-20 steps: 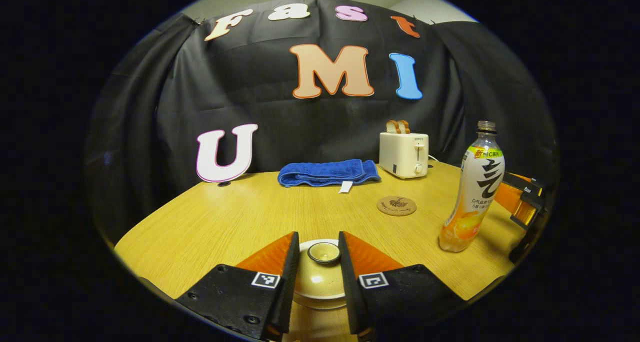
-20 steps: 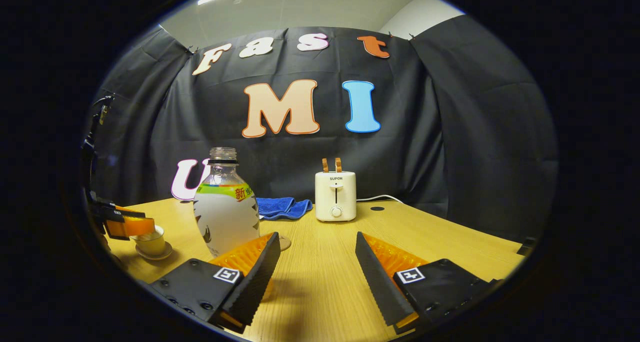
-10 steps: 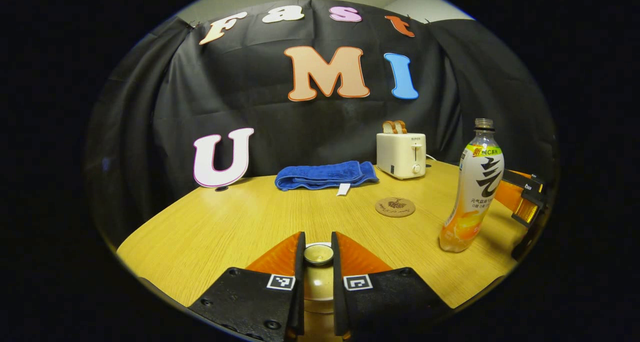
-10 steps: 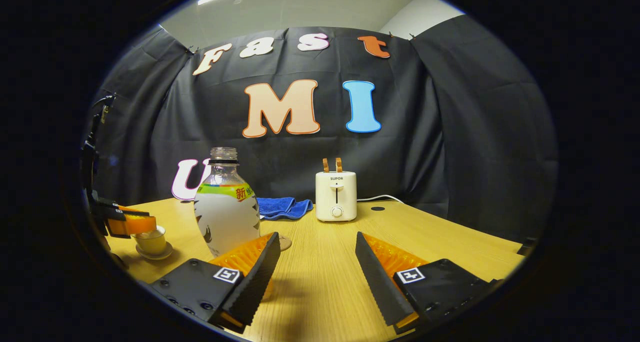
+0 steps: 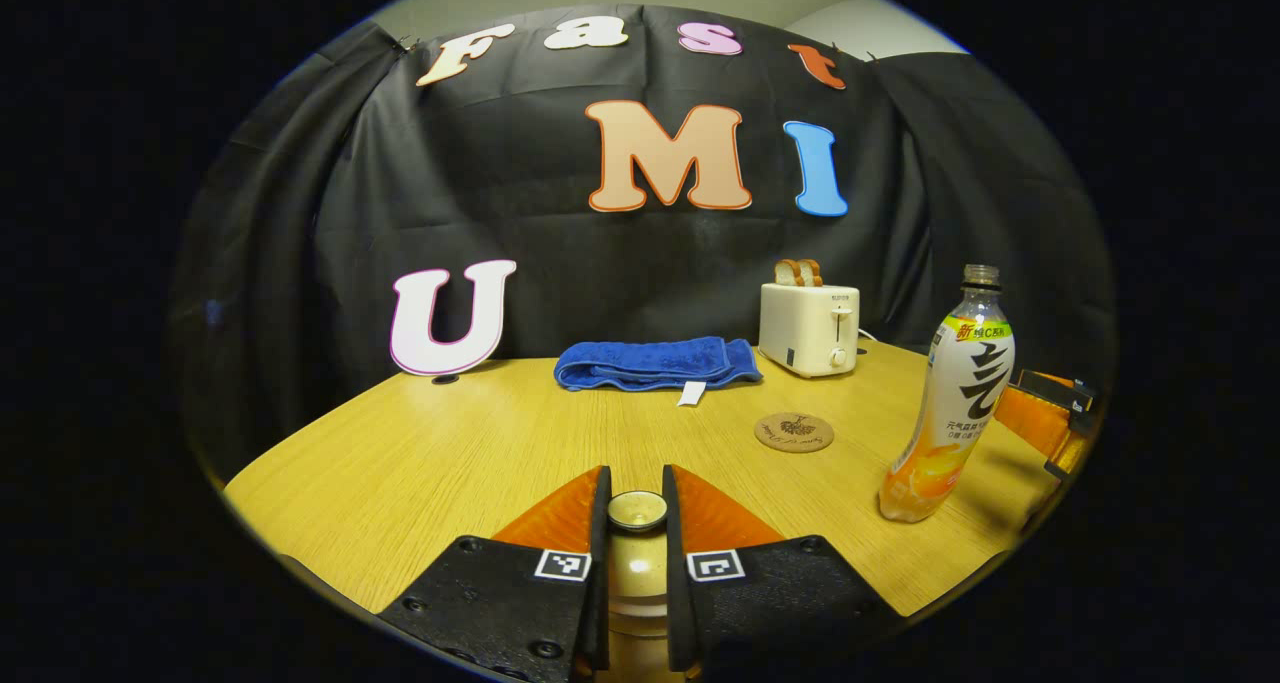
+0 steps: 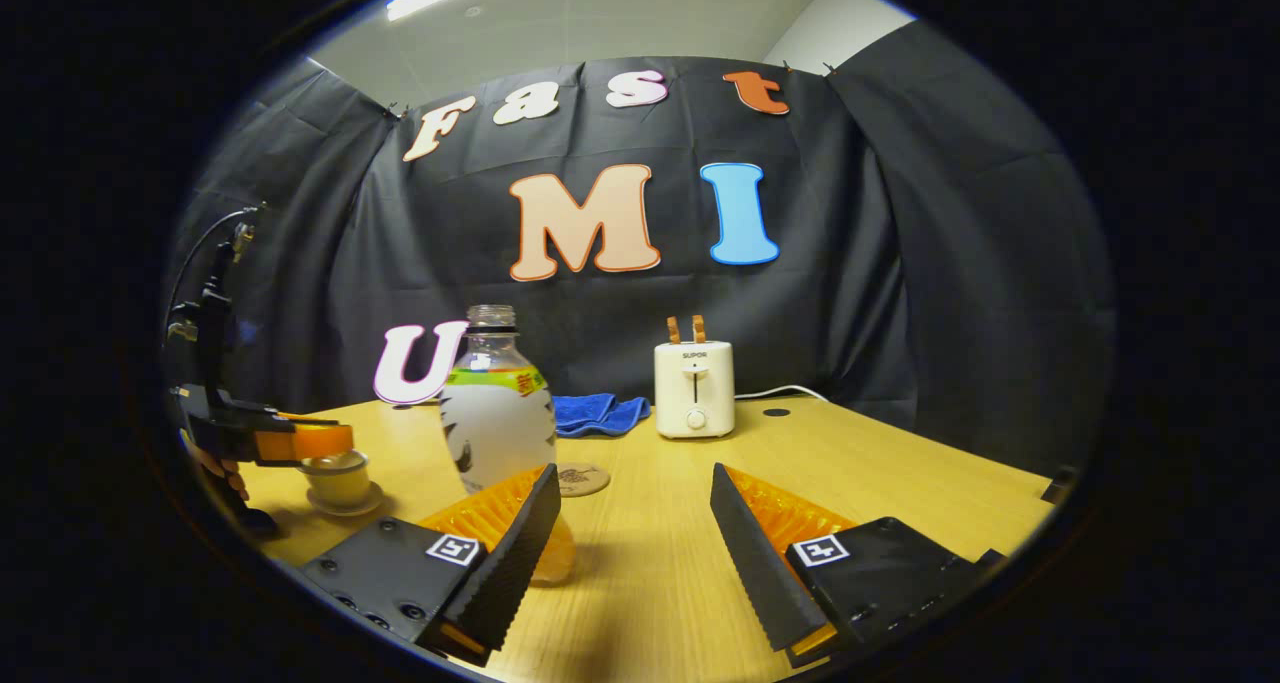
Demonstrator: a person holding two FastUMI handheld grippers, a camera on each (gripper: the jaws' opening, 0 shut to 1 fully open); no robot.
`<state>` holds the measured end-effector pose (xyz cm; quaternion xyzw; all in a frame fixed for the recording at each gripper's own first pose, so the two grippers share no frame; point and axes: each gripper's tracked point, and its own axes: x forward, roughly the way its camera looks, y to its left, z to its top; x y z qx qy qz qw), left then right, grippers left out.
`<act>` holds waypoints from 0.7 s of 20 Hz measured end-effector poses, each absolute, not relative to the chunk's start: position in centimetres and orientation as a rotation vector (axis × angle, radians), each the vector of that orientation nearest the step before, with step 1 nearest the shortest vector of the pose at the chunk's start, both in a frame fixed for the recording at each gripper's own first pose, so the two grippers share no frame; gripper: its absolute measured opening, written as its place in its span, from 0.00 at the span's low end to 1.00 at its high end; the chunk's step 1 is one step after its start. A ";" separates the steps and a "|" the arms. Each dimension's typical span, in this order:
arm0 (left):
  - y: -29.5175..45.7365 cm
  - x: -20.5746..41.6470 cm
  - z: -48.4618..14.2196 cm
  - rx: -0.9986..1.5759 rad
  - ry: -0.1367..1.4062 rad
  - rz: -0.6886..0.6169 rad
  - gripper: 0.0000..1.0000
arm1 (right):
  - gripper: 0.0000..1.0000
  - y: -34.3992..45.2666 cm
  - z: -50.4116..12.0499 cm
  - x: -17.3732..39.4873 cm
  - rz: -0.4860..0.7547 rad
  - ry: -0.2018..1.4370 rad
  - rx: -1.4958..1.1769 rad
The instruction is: Open the teacup lid with one hand, grasp the water bottle and pour water into the teacup with the other hand; after pouring, place the water bottle on the coaster and then close the teacup lid.
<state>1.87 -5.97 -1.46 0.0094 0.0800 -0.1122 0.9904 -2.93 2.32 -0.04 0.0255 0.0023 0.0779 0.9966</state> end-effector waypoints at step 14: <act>-3.9 1.0 2.3 0.028 0.085 -0.195 0.20 | 0.95 8.4 -1.0 -3.1 0.296 0.047 0.001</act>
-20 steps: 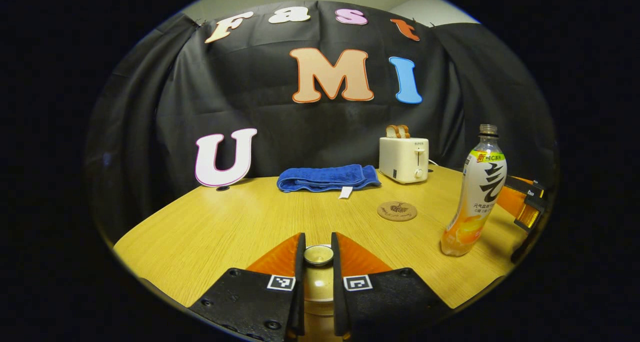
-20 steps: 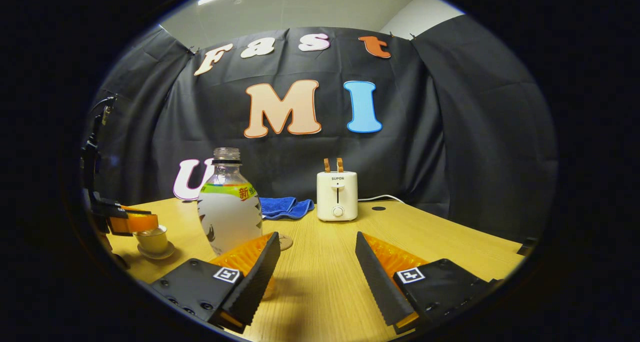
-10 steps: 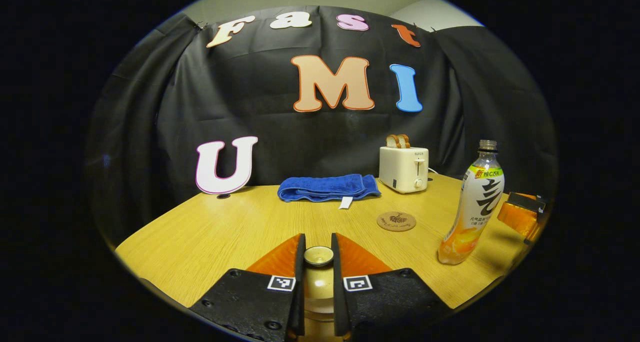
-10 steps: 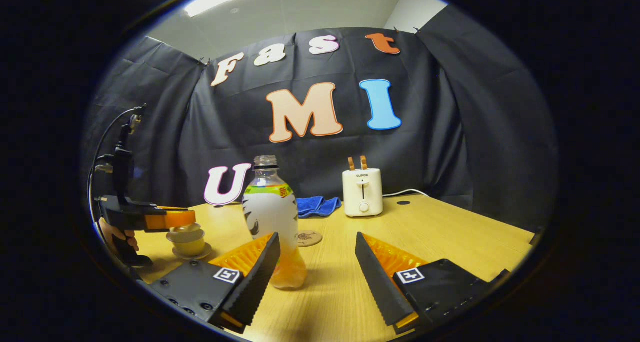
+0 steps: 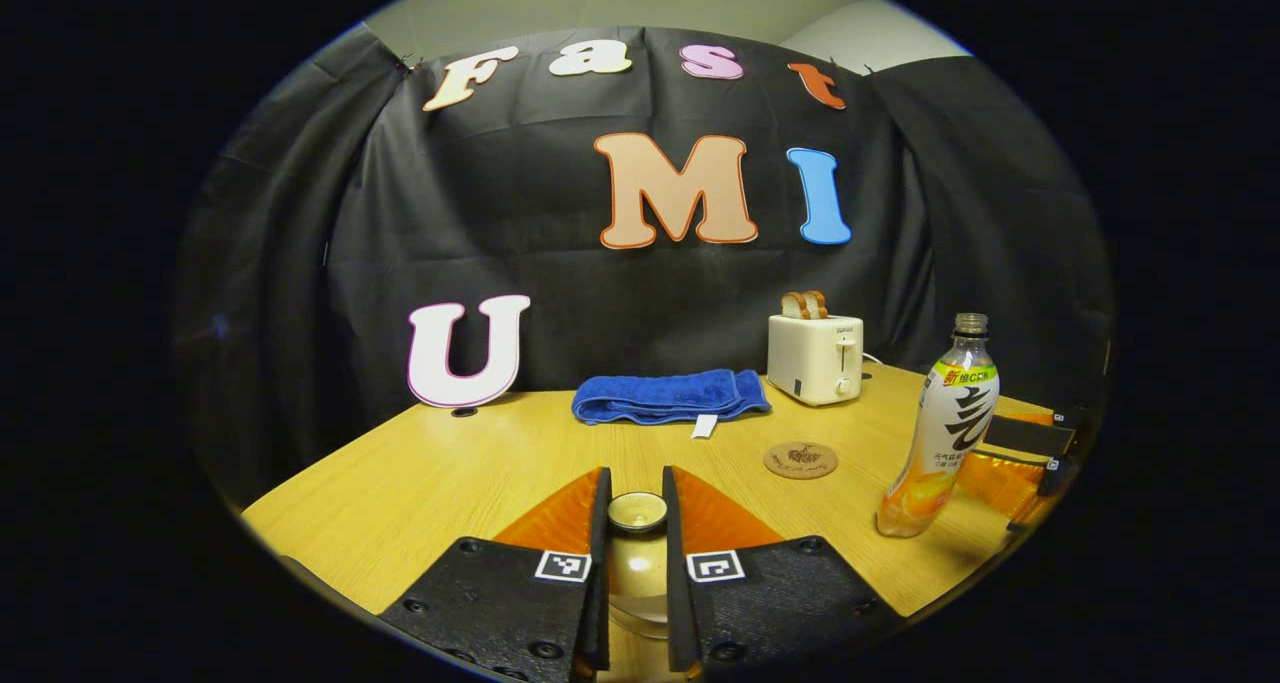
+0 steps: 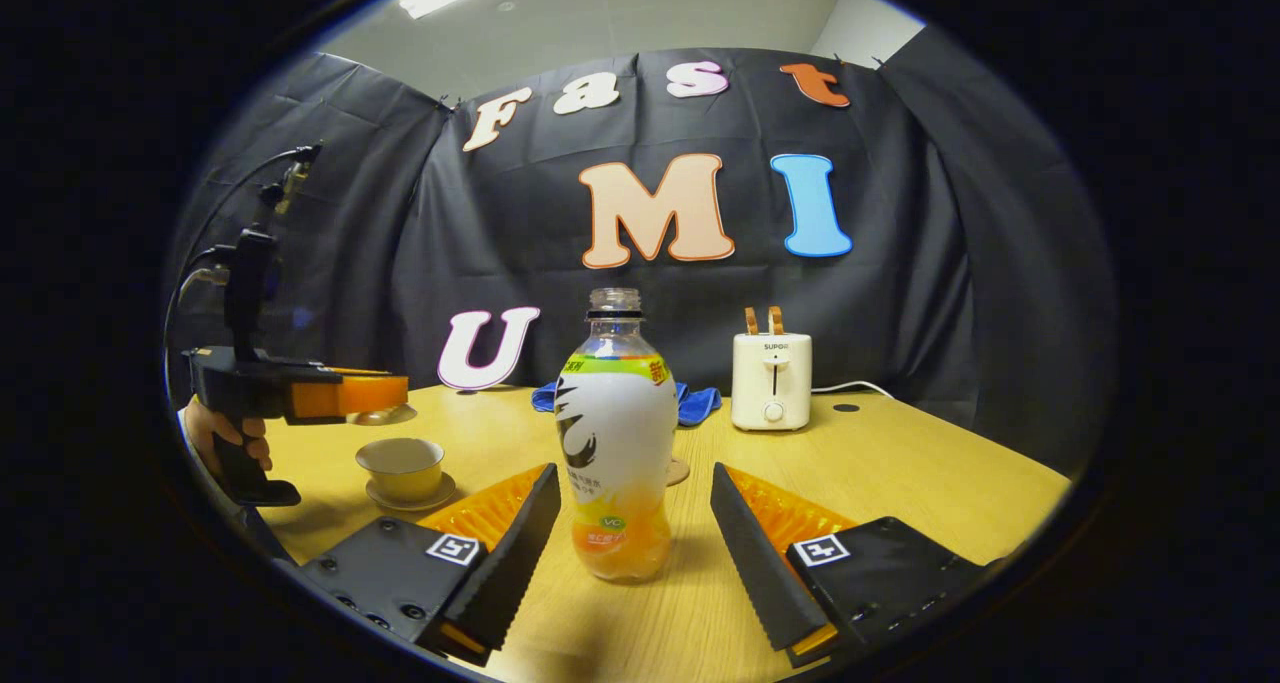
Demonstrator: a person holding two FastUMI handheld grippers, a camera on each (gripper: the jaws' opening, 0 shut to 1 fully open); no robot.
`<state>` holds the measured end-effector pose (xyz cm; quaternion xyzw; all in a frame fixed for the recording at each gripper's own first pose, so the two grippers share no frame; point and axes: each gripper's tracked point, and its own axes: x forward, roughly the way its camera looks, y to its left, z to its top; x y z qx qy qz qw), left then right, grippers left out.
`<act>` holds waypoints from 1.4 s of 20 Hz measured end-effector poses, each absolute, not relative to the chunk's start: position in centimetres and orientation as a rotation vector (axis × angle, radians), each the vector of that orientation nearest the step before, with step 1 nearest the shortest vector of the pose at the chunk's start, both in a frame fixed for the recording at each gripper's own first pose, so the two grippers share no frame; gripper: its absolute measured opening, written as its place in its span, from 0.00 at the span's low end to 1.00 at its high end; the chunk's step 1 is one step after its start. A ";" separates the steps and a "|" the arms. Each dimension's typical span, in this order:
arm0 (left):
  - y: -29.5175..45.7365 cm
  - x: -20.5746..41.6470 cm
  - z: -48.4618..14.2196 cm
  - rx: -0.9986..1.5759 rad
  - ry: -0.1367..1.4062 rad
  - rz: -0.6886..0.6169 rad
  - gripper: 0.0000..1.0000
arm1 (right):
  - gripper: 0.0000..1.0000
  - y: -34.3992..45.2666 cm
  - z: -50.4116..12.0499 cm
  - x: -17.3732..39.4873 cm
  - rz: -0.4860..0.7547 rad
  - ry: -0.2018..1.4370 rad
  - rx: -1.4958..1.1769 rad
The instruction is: Open the teacup lid with one hand, grasp the water bottle and pour water into the teacup with the other hand; after pouring, place the water bottle on the coaster and then close the teacup lid.
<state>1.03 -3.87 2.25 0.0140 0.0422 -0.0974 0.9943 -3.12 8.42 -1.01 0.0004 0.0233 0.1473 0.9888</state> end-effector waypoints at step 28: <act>6.4 -2.1 2.3 -0.029 0.071 -0.020 0.20 | 0.73 16.1 0.0 1.1 0.348 -0.066 -0.589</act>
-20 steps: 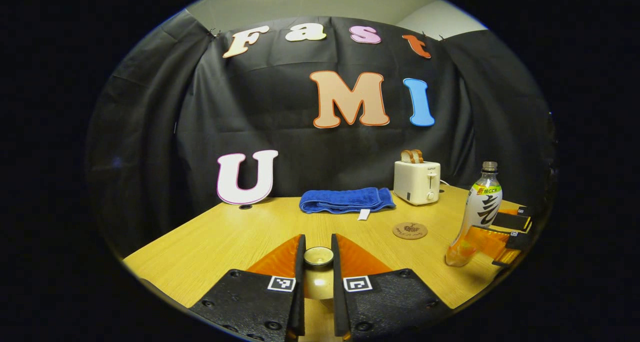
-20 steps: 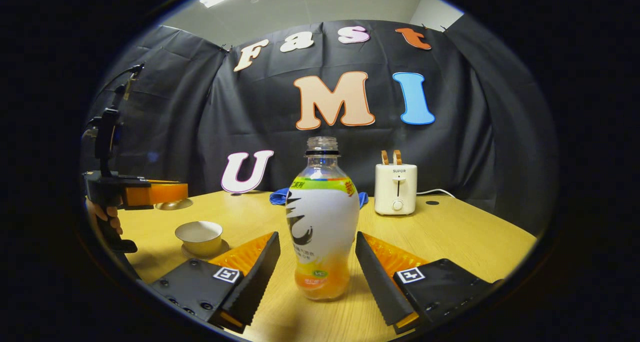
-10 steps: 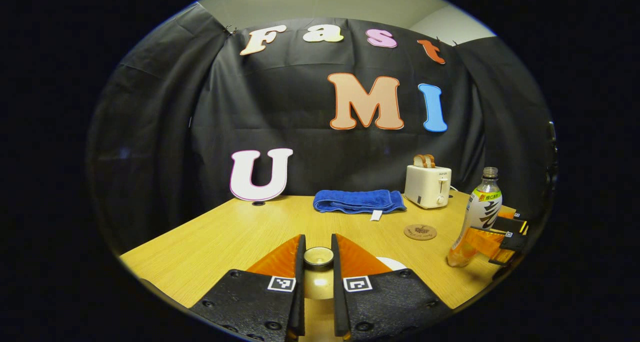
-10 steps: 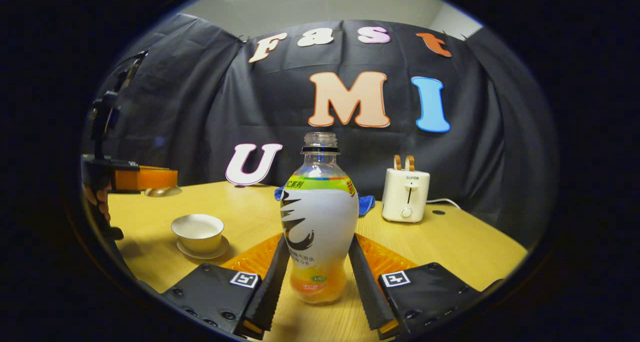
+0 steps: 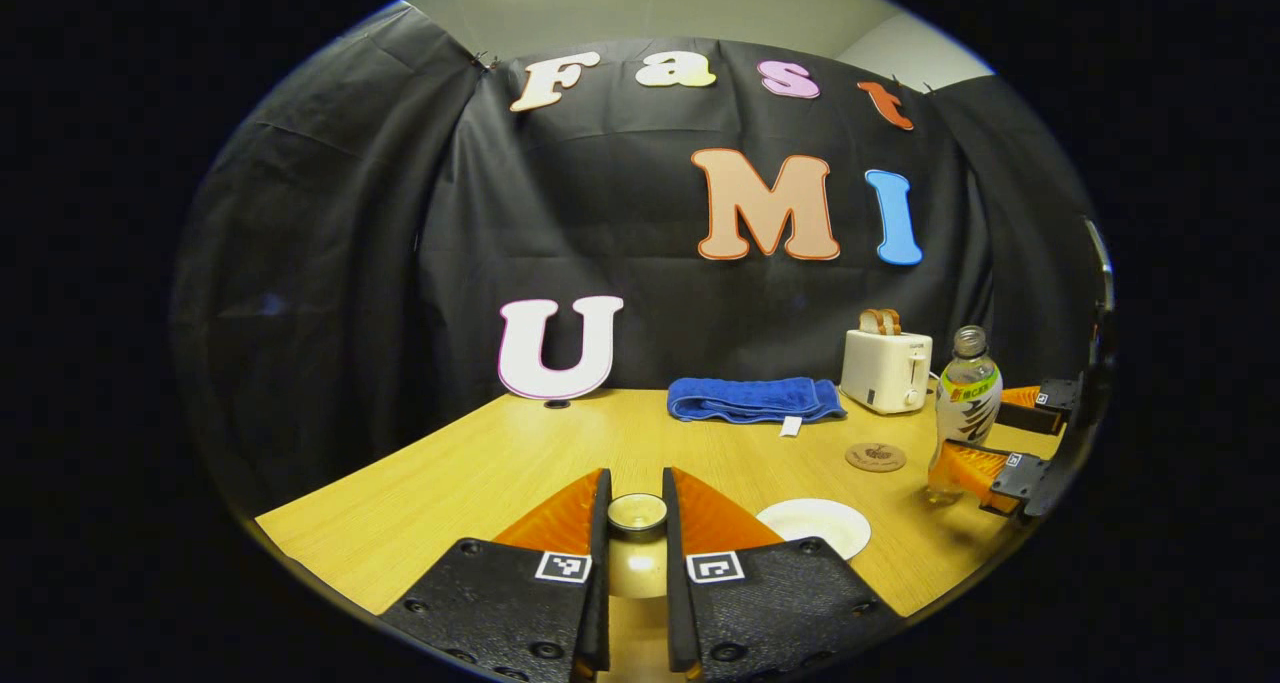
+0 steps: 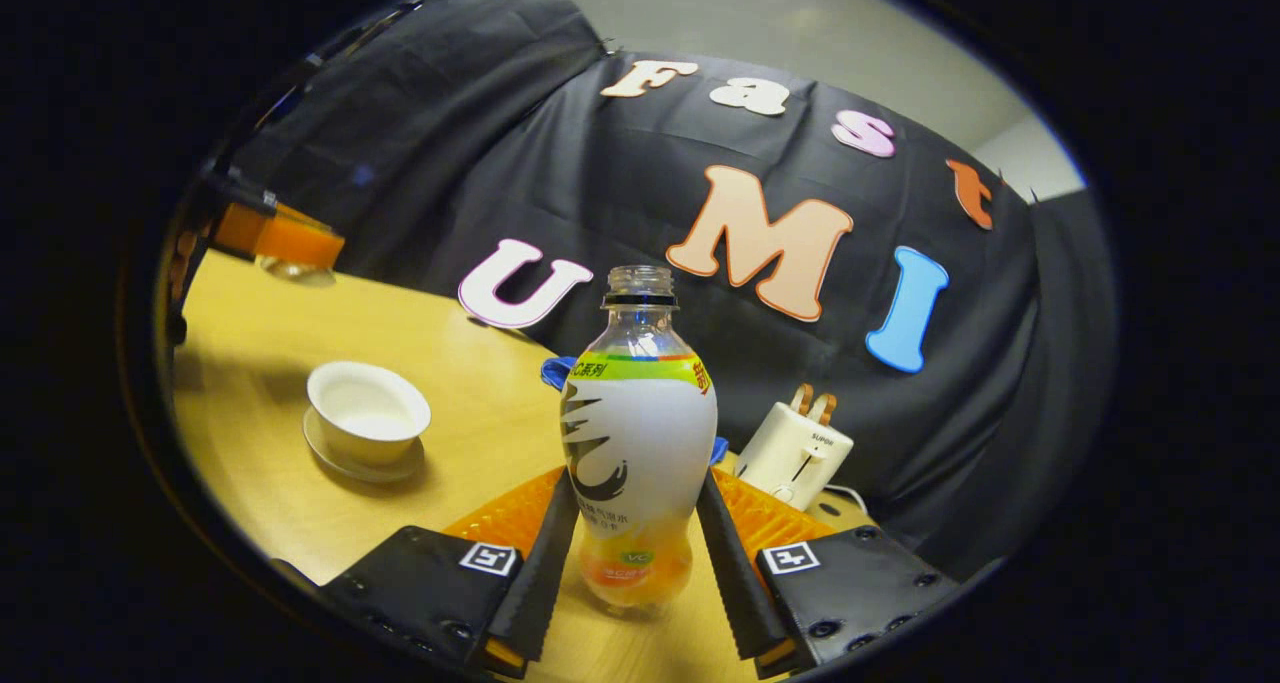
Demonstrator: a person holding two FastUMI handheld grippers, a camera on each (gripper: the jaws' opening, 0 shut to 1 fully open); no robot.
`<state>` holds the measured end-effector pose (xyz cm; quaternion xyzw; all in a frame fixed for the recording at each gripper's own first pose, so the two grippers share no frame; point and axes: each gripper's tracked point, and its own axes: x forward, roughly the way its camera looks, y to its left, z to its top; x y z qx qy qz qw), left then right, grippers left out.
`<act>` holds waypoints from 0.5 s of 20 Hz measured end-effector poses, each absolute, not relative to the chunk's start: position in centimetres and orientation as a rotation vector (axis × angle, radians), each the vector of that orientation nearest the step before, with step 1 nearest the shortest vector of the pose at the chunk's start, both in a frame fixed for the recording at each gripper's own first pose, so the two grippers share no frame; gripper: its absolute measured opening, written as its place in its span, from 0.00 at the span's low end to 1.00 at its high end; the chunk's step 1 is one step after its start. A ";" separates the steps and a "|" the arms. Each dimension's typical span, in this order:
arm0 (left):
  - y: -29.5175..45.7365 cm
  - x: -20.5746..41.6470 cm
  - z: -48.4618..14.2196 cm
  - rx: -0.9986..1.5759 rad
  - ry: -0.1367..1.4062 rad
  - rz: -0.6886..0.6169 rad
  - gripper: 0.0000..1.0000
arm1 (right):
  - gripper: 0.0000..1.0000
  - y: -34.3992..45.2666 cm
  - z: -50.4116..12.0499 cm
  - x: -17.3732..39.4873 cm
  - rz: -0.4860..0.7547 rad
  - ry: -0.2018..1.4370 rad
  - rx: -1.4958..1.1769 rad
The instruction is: Open the teacup lid with one hand, grasp the water bottle and pour water into the teacup with the other hand; after pouring, place the water bottle on the coaster and then close the teacup lid.
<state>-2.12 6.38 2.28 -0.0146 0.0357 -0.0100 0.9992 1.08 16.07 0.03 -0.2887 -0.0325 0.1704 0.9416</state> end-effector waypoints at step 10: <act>10.2 -3.1 1.8 -0.046 0.069 0.037 0.20 | 0.73 20.6 -1.6 0.8 0.408 -0.282 -1.224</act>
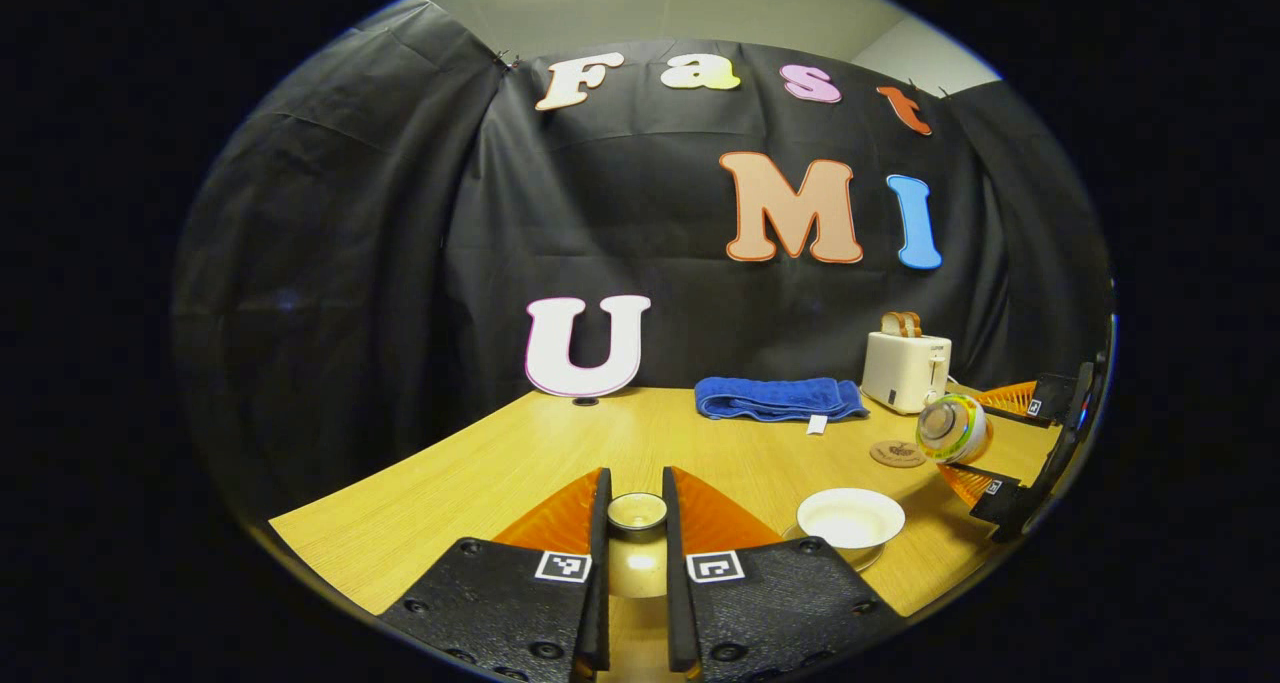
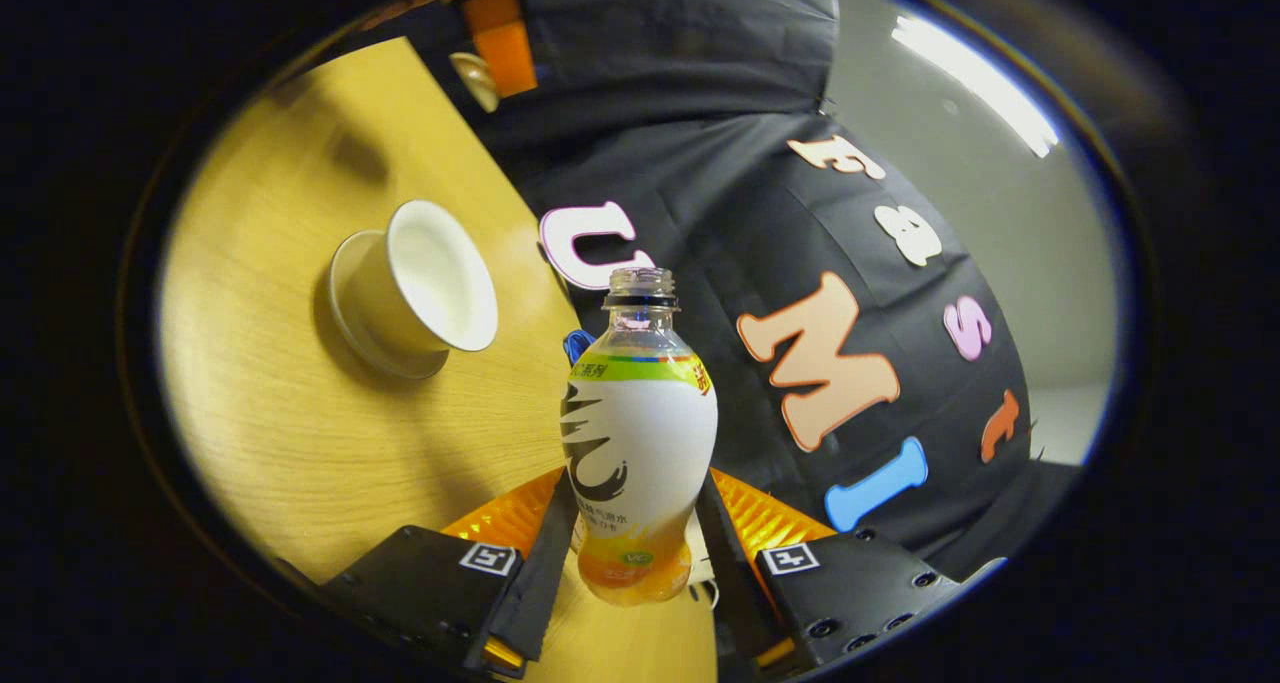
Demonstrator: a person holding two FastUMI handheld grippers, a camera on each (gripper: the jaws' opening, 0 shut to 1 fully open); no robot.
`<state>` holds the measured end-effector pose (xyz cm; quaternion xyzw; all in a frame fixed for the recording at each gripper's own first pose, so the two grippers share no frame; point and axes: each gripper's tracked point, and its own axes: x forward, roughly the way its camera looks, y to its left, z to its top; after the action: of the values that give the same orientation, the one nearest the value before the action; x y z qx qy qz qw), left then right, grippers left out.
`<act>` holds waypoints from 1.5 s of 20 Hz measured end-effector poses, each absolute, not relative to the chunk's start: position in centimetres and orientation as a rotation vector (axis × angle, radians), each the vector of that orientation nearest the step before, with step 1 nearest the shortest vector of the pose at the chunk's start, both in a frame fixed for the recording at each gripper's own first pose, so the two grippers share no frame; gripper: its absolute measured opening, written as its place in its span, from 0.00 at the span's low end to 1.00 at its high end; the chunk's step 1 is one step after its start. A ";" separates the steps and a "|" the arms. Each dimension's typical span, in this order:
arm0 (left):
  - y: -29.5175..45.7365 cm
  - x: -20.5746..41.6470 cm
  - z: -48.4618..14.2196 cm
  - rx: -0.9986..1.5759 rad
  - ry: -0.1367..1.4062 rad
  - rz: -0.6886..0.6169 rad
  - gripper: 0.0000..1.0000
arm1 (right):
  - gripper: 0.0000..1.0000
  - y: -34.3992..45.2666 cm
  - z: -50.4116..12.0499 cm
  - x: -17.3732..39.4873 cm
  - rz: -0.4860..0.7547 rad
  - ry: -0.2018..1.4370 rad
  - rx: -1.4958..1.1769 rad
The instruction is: Open the teacup lid with one hand, grasp the water bottle and pour water into the teacup with the other hand; after pouring, place the water bottle on the coaster and then close the teacup lid.
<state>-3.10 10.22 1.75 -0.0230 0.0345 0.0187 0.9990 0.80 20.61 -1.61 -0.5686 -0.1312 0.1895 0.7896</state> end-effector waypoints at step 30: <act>10.9 -3.5 0.4 -0.112 0.084 0.025 0.20 | 0.74 23.9 -0.1 0.8 0.519 -0.519 -1.946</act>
<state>-3.51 10.89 0.39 -0.0560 0.0420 0.0126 0.9975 0.77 23.93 -0.06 -0.8067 -0.2153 0.2153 0.5064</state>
